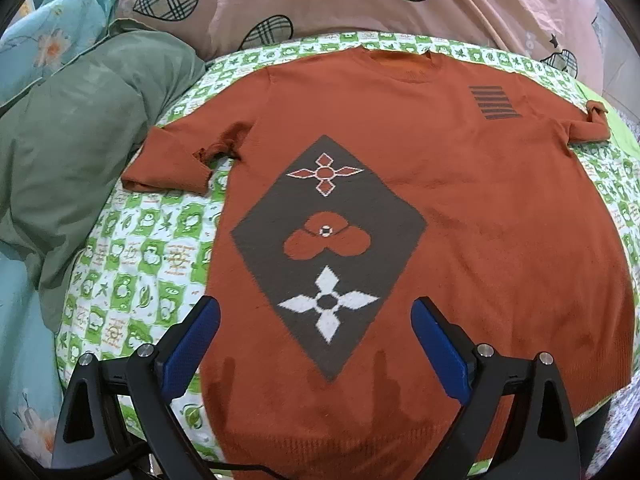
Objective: Fold small clothes
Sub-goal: 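Grasp the sweater's sleeve cuff with the right gripper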
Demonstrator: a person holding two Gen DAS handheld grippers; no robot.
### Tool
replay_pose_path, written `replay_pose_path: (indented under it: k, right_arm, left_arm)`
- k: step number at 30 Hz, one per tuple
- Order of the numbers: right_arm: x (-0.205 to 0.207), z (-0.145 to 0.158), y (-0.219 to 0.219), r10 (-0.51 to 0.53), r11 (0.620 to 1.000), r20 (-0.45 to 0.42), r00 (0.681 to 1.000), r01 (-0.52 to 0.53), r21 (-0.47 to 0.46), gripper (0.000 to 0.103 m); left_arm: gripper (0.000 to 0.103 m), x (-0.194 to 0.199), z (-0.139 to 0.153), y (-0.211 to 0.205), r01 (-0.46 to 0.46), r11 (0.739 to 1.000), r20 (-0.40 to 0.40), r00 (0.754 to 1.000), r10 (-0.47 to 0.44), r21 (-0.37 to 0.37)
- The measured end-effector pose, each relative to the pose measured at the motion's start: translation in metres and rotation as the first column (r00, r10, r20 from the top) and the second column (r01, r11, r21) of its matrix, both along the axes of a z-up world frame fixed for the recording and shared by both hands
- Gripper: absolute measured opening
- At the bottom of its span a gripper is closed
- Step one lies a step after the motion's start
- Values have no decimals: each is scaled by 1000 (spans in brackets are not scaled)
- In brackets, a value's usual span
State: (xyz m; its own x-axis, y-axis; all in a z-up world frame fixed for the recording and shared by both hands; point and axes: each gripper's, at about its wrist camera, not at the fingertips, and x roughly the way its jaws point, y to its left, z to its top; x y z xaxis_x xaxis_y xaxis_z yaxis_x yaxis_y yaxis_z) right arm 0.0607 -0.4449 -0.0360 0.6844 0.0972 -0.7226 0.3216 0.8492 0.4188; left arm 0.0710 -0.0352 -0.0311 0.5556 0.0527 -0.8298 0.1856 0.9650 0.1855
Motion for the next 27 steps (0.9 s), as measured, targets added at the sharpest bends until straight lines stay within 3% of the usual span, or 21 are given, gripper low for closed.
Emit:
replay_pose_path:
  k: [3,7,10,14,21,23,24,25,27]
  right_arm:
    - [22,-9,-69,-94,996,-1,996,94,12,51]
    - [59,-21,-147,-184,983,13,983,184,11,49]
    - [93,-32,-196,-241,968,16,970,239,72,49]
    - [133,-44,-240,-296,954,6,955,295,55,47]
    - [174,-80,-306,-398,909,-33,917,399,120,40]
    - [179,-85,-316,-412,896,-17,911,409,174,32]
    - [182,-86,-322,-411,892,-9,912,404,201,16]
    - [185,-85,-323,-400,895,-8,917,392,212,8]
    - [188,-74,-314,-369,912,2,929,362,193,8]
  left_arm:
    - [97,8,-4,-6,1,1000,-14,1000,-1,-6]
    - [97,18,-10,-14,-1,1000,-32,999,1,-11]
    - [97,27,-17,-20,-2,1000,-48,999,2,-1]
    - [97,41,-27,-26,-11,1000,-80,997,12,12]
    - [97,61,-39,-29,-31,999,-112,993,33,14]
    - [97,65,-40,-31,-29,999,-113,993,31,20]
    - [97,67,-41,-31,-28,999,-112,993,30,20]
    - [97,68,-41,-31,-28,999,-111,993,30,20]
    - [97,70,-42,-31,-28,999,-116,993,30,16]
